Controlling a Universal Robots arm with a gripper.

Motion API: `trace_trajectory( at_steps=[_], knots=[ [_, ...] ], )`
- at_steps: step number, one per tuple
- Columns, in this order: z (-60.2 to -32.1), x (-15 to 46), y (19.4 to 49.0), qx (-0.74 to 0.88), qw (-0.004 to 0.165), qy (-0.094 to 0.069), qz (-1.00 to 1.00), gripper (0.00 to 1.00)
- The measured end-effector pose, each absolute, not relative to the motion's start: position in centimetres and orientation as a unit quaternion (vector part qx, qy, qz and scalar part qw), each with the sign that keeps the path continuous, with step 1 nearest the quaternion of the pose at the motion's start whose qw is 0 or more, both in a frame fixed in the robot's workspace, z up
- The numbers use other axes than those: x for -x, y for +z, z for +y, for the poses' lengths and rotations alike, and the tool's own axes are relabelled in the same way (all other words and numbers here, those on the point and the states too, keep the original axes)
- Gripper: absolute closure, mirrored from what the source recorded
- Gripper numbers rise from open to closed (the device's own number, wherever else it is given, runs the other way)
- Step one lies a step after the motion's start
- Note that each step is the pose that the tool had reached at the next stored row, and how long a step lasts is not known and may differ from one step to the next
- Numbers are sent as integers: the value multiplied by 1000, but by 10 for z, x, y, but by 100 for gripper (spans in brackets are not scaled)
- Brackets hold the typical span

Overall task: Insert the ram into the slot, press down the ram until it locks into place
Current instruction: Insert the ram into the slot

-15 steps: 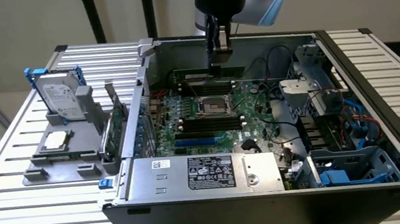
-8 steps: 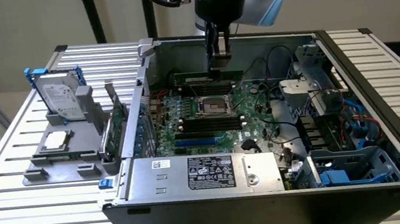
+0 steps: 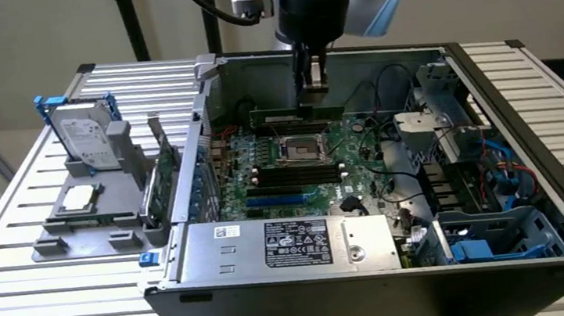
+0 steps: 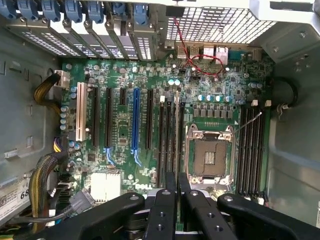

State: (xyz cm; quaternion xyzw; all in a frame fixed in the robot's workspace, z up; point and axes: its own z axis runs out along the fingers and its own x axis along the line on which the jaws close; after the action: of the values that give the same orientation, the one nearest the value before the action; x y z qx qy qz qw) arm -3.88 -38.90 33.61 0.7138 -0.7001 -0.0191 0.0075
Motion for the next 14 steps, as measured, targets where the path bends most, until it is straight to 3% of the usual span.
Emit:
trace_trajectory(
  at_steps=[14],
  knots=[
    [-394,35,311,-711,7,-19,-703,87]
  ],
)
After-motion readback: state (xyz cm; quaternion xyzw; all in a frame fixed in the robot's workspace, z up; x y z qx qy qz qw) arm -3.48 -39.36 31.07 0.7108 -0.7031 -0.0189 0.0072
